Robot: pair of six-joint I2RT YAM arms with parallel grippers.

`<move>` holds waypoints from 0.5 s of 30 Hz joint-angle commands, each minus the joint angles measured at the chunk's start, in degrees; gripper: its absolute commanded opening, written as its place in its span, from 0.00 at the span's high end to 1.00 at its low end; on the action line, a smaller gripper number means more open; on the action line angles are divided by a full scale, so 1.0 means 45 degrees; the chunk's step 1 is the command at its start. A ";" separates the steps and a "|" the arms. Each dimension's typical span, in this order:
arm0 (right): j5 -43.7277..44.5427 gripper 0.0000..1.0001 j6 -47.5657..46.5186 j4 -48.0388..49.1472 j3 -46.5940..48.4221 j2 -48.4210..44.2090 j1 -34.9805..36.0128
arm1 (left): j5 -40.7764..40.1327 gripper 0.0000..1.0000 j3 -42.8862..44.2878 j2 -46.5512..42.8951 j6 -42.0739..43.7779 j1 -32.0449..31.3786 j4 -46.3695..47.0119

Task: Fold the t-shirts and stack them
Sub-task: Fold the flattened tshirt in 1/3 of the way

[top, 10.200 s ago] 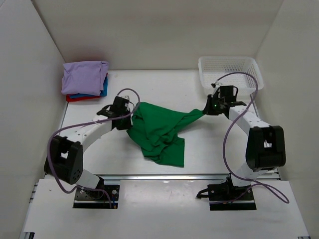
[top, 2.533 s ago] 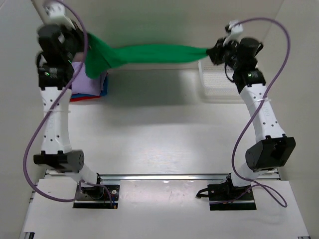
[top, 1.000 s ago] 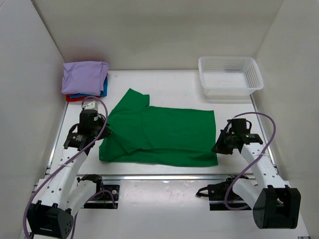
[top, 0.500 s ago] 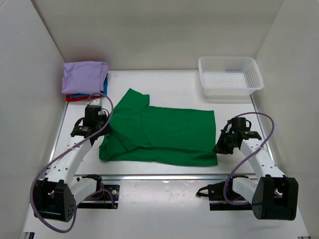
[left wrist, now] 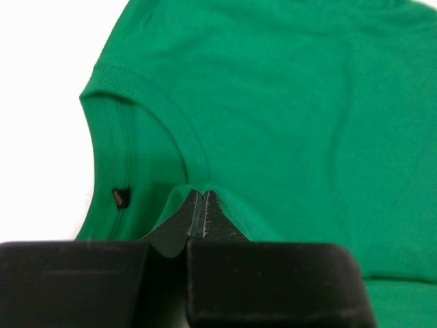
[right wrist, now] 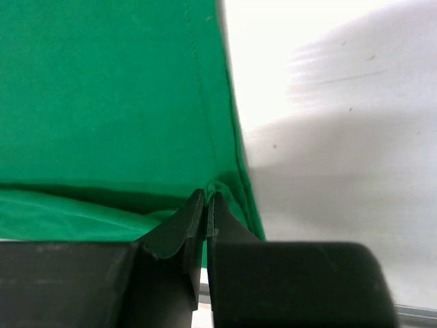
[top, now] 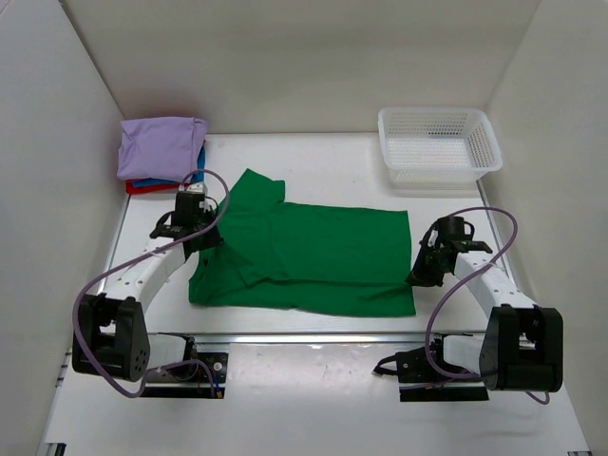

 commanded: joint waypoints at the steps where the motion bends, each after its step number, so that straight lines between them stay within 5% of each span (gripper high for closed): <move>1: 0.0582 1.00 -0.0135 0.0518 0.0533 0.0375 0.0132 | -0.0093 1.00 0.0854 0.0180 0.0016 0.0012 0.0872; 5: 0.1011 0.95 0.0001 0.0691 0.0611 0.0512 0.0152 | -0.0346 1.00 0.1168 0.0806 -0.0004 -0.0027 0.0756; 11: 0.1129 0.59 0.0119 0.1023 0.0630 0.0025 -0.0180 | -0.0717 0.56 0.1148 0.0747 -0.0336 0.0265 0.1223; 15: 0.1889 0.53 -0.0133 0.1121 0.1448 -0.0210 0.0053 | -0.1321 0.39 0.2550 0.1118 -0.0103 0.0090 0.0834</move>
